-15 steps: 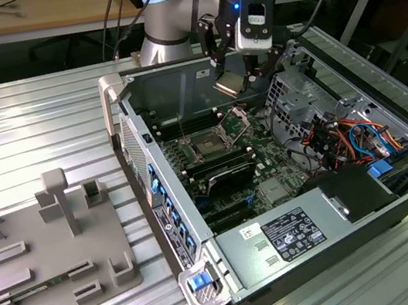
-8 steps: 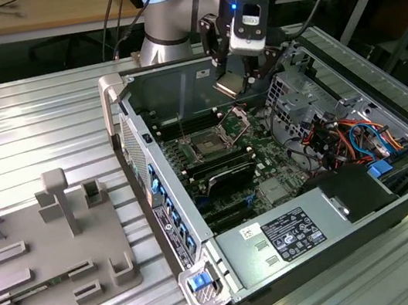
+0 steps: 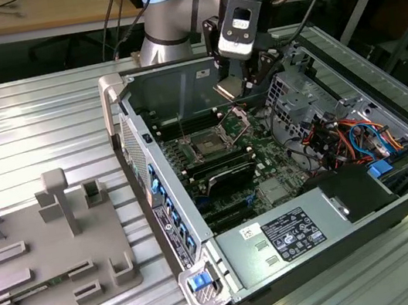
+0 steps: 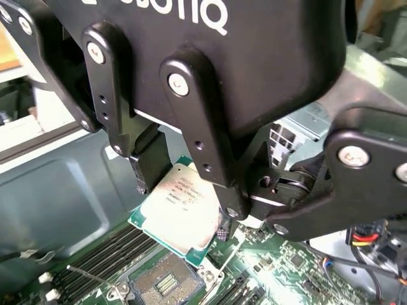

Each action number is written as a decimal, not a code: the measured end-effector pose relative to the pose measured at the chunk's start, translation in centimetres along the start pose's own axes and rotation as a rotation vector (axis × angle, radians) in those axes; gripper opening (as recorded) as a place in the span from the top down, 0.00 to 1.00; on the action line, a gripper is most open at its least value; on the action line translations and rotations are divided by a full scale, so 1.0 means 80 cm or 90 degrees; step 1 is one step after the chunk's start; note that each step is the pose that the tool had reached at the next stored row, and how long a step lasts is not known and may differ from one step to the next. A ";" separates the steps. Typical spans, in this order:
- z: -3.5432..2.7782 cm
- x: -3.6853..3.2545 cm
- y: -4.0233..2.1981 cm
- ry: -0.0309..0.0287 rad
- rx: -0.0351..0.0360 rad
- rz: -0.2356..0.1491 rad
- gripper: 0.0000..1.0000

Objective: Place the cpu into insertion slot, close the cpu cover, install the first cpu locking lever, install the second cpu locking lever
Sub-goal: 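Place the cpu into insertion slot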

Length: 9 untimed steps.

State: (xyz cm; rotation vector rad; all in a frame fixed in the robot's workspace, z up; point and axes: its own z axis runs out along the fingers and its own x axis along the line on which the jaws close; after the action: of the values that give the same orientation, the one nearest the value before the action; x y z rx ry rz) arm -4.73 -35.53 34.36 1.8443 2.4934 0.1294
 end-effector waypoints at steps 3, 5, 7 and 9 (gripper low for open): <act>0.0028 -0.0001 -0.0003 -0.0032 -0.0006 0.035 0.46; 0.0041 -0.0001 -0.0004 -0.0047 -0.0010 0.052 0.46; 0.0059 -0.0001 -0.0006 -0.0071 -0.0015 0.079 0.46; 0.0068 -0.0001 -0.0008 -0.0084 -0.0018 0.094 0.46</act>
State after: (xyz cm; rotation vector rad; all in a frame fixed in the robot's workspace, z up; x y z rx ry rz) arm -4.74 -35.53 33.81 2.0199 2.3456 0.1244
